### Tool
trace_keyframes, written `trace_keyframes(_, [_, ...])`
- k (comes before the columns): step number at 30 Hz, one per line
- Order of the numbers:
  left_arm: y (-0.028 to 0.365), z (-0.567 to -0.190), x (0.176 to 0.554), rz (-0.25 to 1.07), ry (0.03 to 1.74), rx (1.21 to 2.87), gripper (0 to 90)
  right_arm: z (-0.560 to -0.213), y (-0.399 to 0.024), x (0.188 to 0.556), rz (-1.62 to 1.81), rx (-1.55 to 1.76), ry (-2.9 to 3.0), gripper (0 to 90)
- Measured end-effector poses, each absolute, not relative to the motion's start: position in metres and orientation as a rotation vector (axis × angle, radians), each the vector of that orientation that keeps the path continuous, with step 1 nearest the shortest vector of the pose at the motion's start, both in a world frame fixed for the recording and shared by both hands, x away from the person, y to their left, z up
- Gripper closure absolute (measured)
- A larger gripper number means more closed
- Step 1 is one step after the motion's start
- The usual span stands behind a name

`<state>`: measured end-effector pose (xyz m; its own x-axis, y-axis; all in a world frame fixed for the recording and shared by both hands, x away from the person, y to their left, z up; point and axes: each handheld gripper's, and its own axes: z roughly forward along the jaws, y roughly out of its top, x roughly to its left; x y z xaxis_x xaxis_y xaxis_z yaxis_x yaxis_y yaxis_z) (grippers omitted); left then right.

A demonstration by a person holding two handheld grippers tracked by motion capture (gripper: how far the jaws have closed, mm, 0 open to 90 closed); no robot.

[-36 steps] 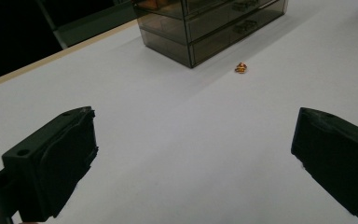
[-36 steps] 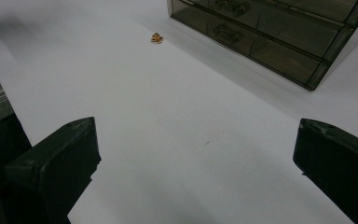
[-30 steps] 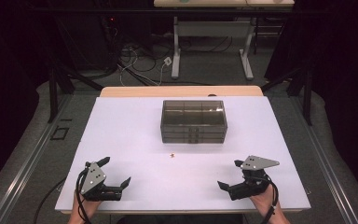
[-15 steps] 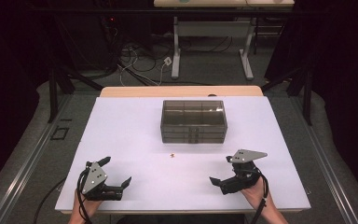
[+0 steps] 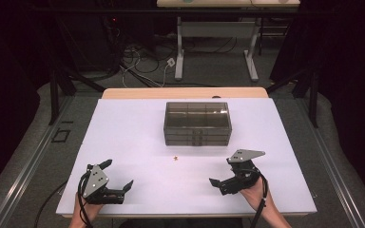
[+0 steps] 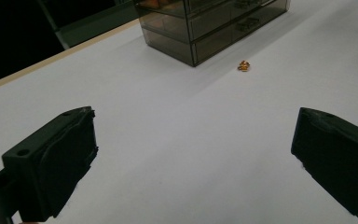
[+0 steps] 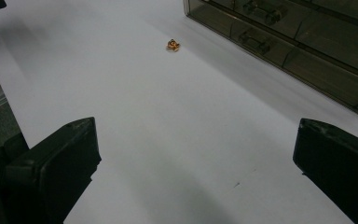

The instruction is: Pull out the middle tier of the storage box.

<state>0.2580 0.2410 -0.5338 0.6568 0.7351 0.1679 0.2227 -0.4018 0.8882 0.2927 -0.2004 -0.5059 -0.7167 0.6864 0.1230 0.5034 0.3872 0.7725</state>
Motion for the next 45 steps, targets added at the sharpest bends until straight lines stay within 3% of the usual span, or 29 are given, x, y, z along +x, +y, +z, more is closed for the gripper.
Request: trace_keyframes(45, [0.244, -0.534, 0.259, 0.687, 0.762, 1.934, 0.1, -0.497, -0.162, 0.358, 1.173, 1.416, 2.505, 0.0])
